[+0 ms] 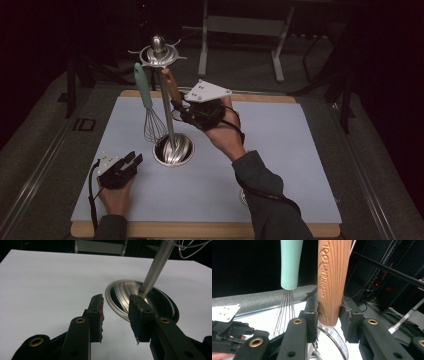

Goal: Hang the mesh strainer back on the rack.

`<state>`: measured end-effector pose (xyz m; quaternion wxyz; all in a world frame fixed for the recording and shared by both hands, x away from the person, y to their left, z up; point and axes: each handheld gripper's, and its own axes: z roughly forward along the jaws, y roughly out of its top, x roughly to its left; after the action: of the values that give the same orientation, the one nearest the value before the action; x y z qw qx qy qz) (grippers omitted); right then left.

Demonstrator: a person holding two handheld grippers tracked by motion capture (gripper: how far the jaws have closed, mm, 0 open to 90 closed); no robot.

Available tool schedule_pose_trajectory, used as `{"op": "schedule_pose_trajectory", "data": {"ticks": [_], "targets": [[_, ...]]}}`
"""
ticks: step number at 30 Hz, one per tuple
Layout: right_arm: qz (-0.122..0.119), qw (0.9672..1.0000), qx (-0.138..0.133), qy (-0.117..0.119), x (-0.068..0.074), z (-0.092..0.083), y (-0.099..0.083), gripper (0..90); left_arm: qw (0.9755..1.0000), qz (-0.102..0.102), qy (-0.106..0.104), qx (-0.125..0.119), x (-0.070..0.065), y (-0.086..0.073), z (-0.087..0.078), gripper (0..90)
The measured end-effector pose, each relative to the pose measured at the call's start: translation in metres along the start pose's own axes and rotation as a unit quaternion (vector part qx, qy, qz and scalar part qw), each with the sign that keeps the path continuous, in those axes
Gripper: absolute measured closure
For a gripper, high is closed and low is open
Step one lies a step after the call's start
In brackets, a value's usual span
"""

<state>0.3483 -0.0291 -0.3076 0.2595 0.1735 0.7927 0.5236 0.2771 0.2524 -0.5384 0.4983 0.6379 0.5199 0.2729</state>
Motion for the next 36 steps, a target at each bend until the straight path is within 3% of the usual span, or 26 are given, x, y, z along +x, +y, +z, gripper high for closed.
{"op": "schedule_pose_trajectory", "data": {"ticks": [15,36], "targets": [[-0.012,0.9995,0.009,0.027,0.005,-0.002,-0.003,62.1,1.0000,0.001,0.000,0.000,0.000,0.000,0.000,64.9],[-0.017,0.9979,0.031,0.053,0.000,-0.018,-0.015,55.5,1.0000,-0.001,0.003,-0.002,0.000,0.000,0.000,64.9]]}}
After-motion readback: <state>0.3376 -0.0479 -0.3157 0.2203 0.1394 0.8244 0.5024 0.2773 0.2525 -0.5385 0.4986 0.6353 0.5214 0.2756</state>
